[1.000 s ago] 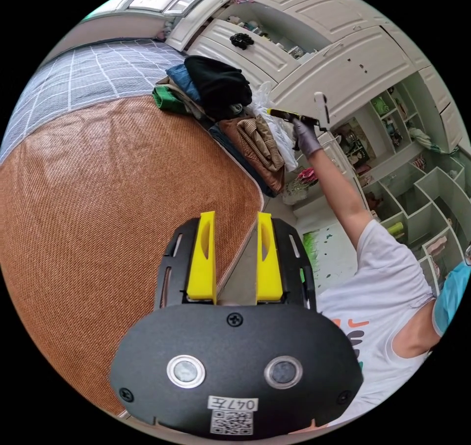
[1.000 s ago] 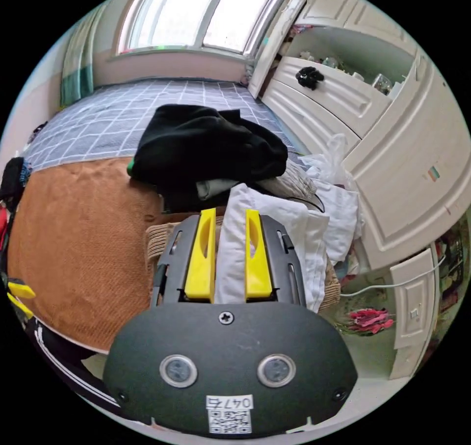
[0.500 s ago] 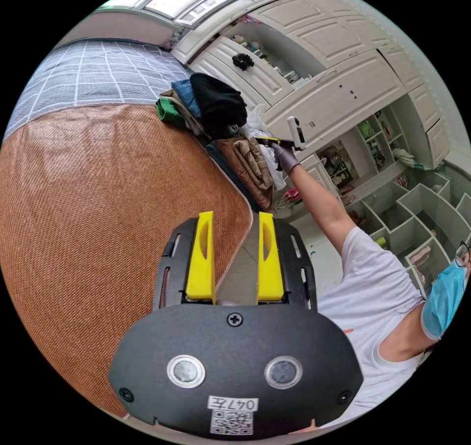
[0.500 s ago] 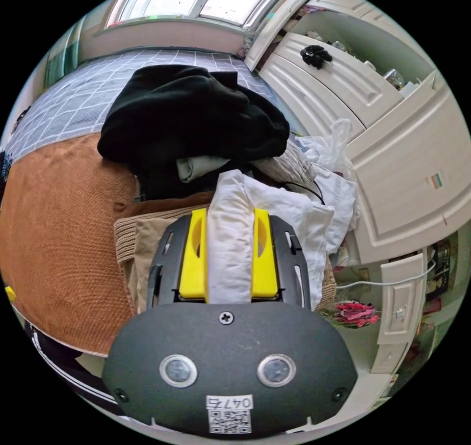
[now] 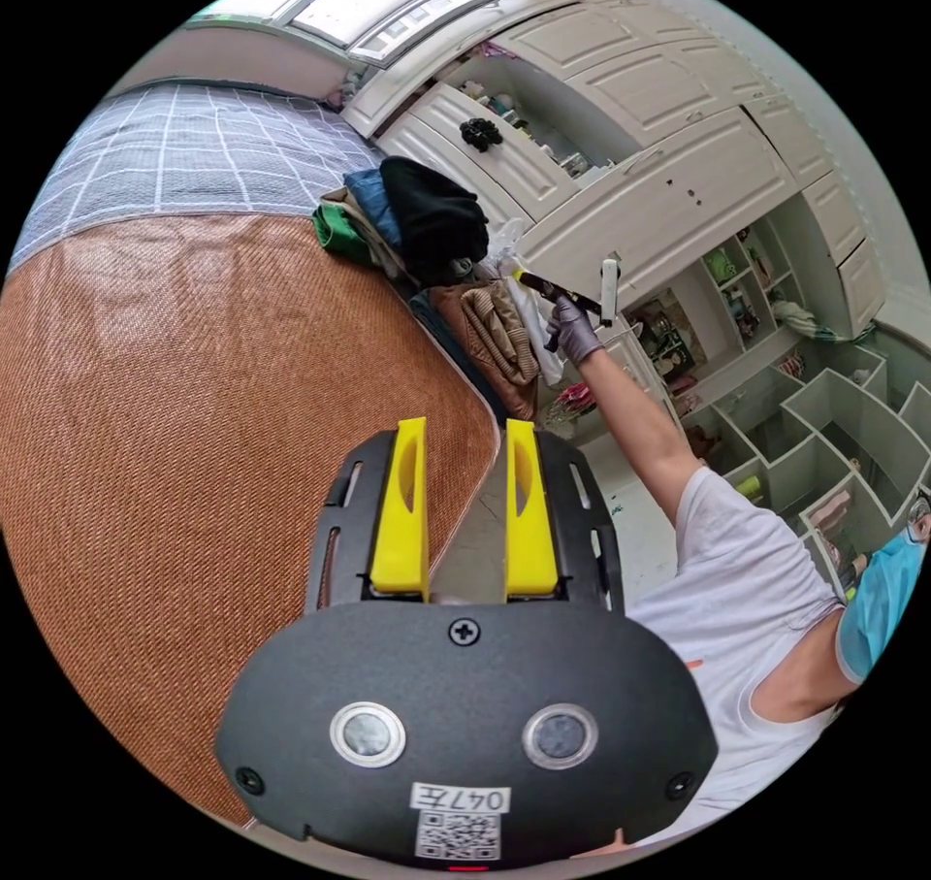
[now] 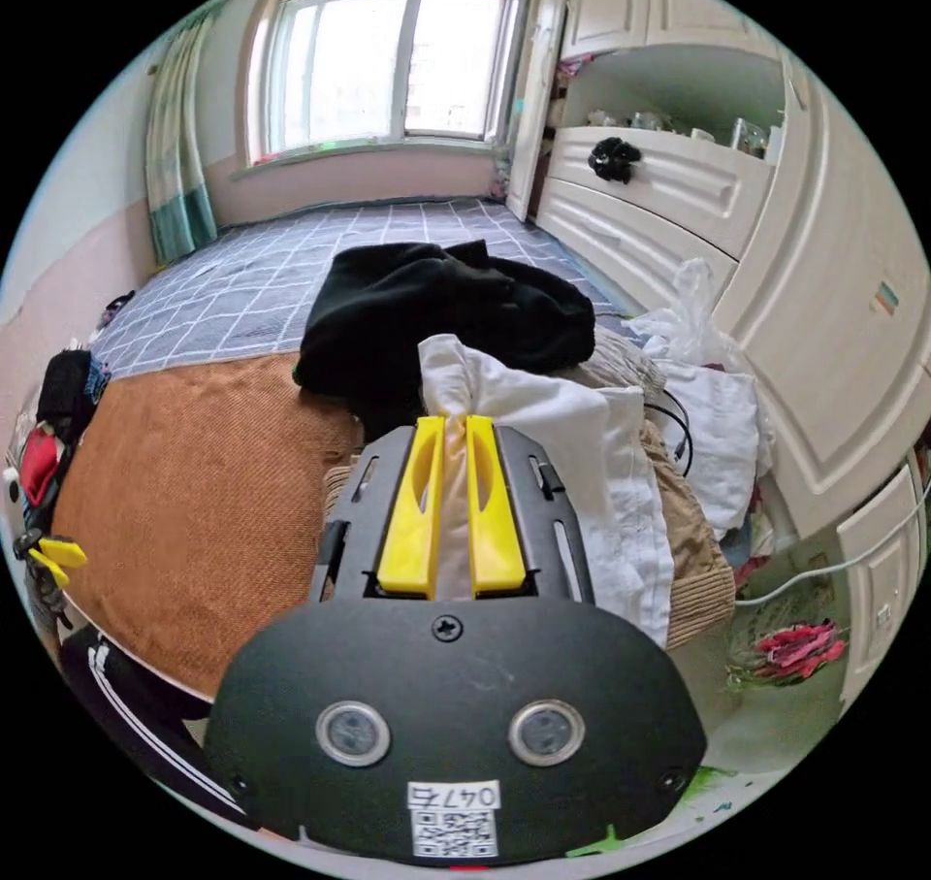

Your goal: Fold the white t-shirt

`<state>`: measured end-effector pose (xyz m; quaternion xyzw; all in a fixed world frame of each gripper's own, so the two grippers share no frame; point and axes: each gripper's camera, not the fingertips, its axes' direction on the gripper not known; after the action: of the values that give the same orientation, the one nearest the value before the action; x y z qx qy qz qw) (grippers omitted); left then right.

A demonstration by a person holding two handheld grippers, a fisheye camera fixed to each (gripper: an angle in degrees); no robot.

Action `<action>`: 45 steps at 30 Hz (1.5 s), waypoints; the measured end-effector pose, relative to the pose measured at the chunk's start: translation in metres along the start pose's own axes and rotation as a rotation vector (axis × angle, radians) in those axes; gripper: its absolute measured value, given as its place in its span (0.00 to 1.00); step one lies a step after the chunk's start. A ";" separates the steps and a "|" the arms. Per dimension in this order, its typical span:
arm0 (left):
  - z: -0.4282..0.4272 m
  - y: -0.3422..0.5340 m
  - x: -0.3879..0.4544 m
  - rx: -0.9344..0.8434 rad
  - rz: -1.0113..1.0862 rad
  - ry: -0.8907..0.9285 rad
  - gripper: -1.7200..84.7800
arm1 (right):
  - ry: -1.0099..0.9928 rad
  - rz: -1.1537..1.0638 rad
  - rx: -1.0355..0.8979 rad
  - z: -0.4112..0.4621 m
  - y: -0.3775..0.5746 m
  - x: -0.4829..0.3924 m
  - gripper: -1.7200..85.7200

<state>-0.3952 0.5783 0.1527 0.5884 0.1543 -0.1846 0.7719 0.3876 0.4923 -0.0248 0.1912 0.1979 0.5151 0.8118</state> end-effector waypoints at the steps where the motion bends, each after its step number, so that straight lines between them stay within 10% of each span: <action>1: -0.001 0.003 -0.001 -0.005 0.000 -0.007 0.16 | -0.017 -0.027 -0.022 0.006 0.002 -0.005 0.04; 6: -0.014 0.019 -0.015 0.008 -0.038 -0.035 0.15 | -0.139 0.078 -0.124 0.033 0.007 0.001 0.10; 10: -0.028 0.032 -0.027 0.040 -0.071 -0.006 0.15 | -0.132 0.188 0.191 -0.014 0.024 0.008 0.08; 19: -0.049 0.053 -0.005 0.057 0.012 -0.057 0.12 | 0.043 0.234 -0.182 0.065 0.043 0.027 0.13; 24: -0.070 0.067 0.020 0.088 0.108 -0.185 0.04 | -0.020 0.341 0.018 0.031 0.045 0.043 0.09; 26: -0.082 0.075 0.033 0.114 0.147 -0.186 0.02 | -0.149 0.269 0.314 -0.016 0.058 0.015 0.07; 33: -0.111 0.098 0.061 0.139 0.158 -0.237 0.01 | -0.775 -0.084 0.407 -0.014 0.154 -0.124 0.02; 45: -0.174 0.162 0.099 0.244 0.140 -0.454 0.01 | -1.158 0.029 -0.041 0.168 0.251 -0.267 0.01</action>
<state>-0.2359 0.7744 0.2009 0.6298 -0.0872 -0.2754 0.7210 0.1794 0.3301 0.2801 0.4285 -0.2911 0.3416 0.7841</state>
